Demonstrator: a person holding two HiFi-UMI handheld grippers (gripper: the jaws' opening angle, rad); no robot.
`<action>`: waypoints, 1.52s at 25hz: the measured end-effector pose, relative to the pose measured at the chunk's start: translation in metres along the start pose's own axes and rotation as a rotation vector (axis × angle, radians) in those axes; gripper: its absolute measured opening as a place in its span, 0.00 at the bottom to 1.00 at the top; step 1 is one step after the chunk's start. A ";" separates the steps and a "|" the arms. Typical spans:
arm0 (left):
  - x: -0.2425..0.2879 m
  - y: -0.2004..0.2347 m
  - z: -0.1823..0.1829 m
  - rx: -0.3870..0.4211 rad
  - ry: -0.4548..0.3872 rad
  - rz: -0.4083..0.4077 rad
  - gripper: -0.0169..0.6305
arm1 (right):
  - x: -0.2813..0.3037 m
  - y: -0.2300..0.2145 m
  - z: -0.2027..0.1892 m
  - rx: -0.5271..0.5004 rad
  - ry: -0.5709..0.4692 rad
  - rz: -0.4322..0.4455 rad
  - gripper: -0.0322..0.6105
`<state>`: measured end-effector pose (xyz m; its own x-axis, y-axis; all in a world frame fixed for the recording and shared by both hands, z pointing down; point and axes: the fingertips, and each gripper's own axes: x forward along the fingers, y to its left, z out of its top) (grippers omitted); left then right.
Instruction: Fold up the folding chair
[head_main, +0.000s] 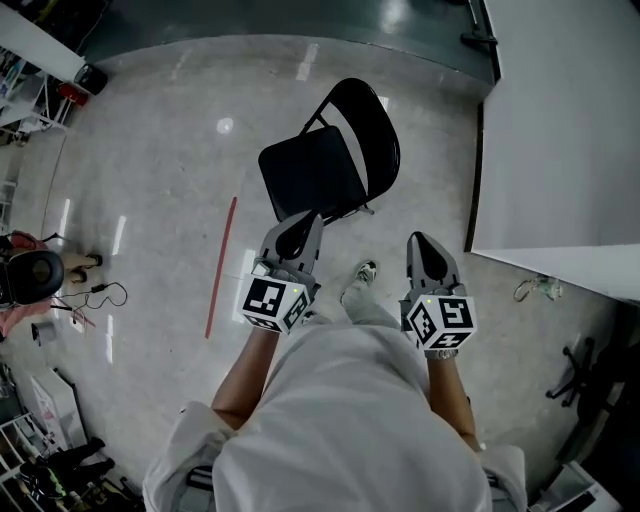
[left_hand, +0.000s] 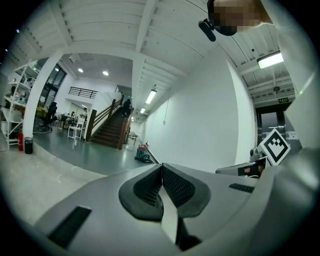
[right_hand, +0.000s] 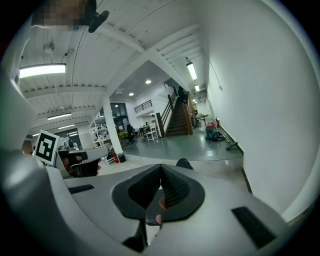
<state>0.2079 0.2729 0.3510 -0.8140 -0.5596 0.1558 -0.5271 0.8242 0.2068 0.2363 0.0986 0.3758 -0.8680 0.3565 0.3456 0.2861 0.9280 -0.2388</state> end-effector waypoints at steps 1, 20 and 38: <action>0.010 0.001 0.002 0.000 -0.002 0.014 0.04 | 0.008 -0.008 0.005 -0.007 0.001 0.012 0.06; 0.086 0.034 0.004 -0.046 0.028 0.157 0.04 | 0.113 -0.061 0.026 0.000 0.117 0.148 0.06; 0.187 0.250 -0.098 -0.312 0.222 0.168 0.05 | 0.318 -0.086 -0.006 -0.122 0.420 0.011 0.06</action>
<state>-0.0527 0.3659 0.5261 -0.7920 -0.4525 0.4098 -0.2645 0.8593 0.4377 -0.0613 0.1328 0.5119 -0.6318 0.3562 0.6884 0.3622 0.9209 -0.1441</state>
